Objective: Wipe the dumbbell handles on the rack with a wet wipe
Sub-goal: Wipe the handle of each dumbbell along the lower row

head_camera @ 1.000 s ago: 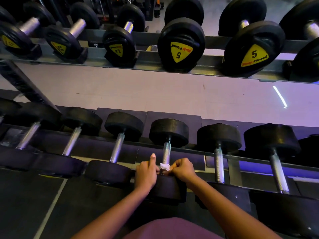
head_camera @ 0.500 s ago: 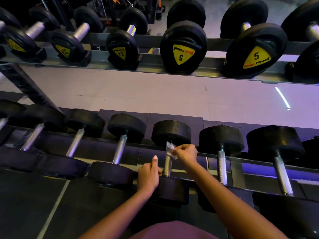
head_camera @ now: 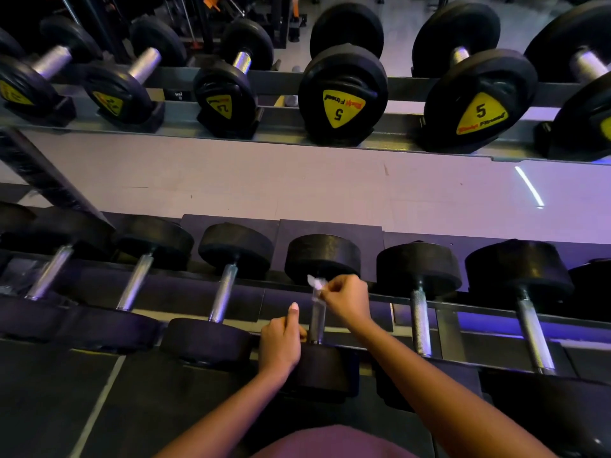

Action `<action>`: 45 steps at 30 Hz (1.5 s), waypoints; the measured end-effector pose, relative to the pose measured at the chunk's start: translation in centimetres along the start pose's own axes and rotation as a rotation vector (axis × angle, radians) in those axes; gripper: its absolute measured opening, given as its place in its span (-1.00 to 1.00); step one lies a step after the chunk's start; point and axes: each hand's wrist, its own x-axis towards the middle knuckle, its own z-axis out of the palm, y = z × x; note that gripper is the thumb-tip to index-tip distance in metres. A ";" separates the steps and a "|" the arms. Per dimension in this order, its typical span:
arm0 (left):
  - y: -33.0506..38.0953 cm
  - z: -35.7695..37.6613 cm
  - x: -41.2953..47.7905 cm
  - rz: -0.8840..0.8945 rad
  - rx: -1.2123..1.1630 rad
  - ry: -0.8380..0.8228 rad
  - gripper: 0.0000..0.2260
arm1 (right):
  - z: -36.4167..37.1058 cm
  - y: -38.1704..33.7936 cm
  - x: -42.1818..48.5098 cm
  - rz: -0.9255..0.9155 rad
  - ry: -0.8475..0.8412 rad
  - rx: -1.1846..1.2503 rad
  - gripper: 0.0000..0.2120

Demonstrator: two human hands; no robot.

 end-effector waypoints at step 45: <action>-0.4 0.0 0.1 -0.011 0.006 -0.074 -0.45 | 0.5 2.3 1.7 0.289 -0.006 0.434 -0.90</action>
